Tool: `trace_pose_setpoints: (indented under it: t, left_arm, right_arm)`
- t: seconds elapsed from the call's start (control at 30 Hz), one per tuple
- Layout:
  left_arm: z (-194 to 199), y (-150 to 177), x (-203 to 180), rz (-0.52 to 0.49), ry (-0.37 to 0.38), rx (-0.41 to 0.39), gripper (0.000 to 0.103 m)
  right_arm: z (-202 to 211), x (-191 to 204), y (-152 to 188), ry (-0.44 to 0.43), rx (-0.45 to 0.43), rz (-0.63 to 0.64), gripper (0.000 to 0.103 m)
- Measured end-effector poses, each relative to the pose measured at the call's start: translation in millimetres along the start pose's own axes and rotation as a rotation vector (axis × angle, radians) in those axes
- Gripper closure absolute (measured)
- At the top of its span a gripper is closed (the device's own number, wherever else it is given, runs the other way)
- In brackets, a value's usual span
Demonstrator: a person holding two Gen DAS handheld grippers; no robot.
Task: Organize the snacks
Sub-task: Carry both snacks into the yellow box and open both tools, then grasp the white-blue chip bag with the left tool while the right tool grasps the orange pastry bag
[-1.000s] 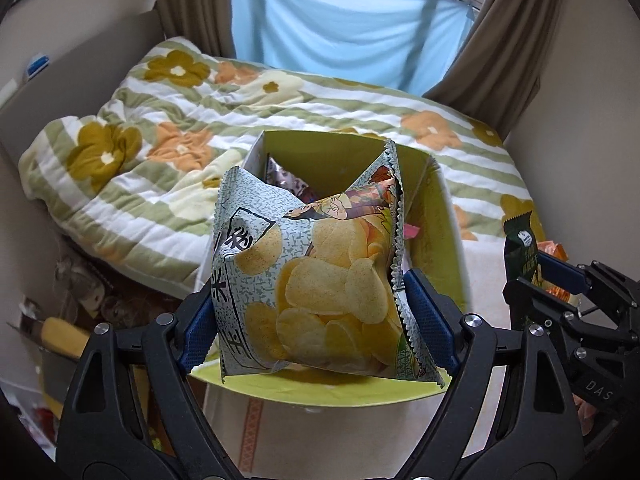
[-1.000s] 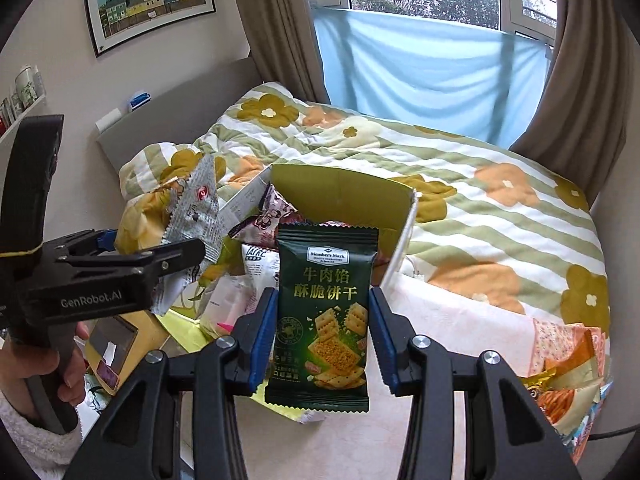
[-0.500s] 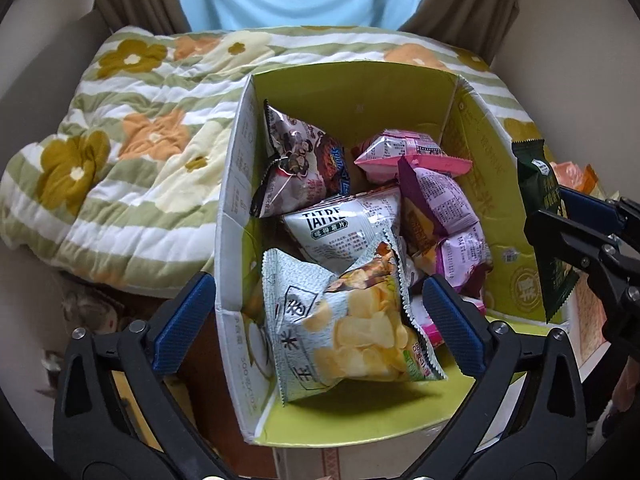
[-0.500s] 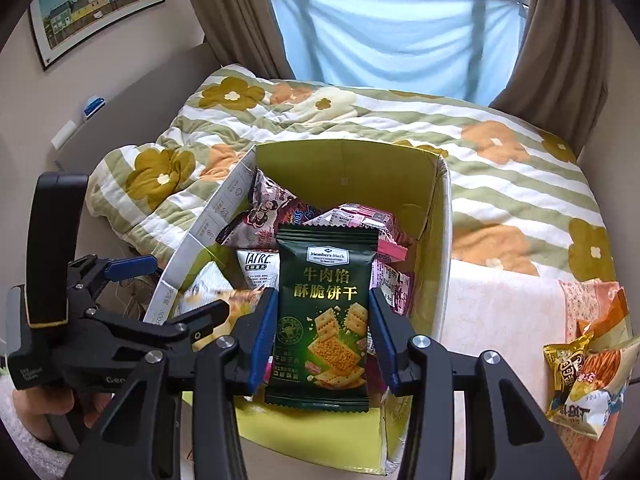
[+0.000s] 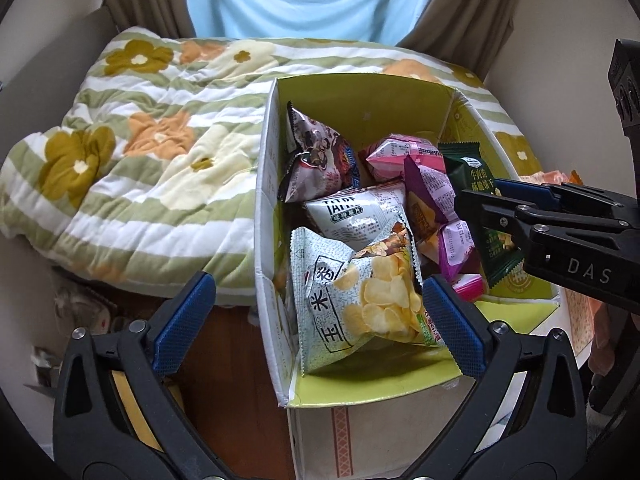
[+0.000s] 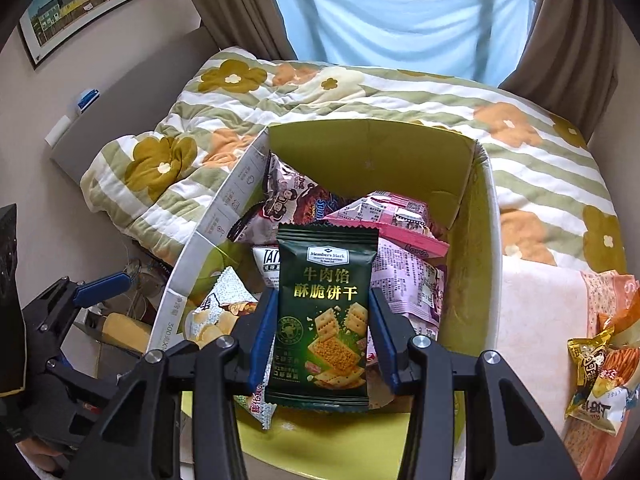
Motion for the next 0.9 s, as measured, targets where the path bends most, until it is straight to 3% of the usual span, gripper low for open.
trace_pose_setpoints:
  t: [0.07,0.13,0.2,0.27,0.57,0.9]
  left_arm:
    - [0,1,4,0.022,0.003,0.001,0.001]
    - [1,1,6,0.038,0.006,0.003,0.001]
    - [3,3,7,0.040,0.001,0.000,0.001]
    - [4,5,8,0.039,-0.006,-0.003,0.001]
    - [14,13,3,0.046,-0.004,-0.007,0.001]
    - [39,13,-21,-0.003,0.023,-0.065,0.001]
  right_arm:
    - [-1,1,0,0.010,0.005,0.009,0.059]
    - [-1,0,1,0.008,0.009,0.009,0.048]
    - [1,0,3,-0.001,0.006,0.003,0.028]
    - [3,-1,4,-0.003,-0.005,-0.001,0.023]
    - [19,0,14,0.008,-0.037,0.001,0.023]
    - [58,-10,19,0.036,-0.119,-0.024,0.023]
Point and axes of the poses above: each gripper's, at about its wrist camera, not at the fingertips, and z roughly against the way its jaws point, x to its left, y to its underside, the point moved 9 cm from there along -z, roughly the way its jaws point, and after that the axes turned 10 degrees about z, right-handed, at the moved point
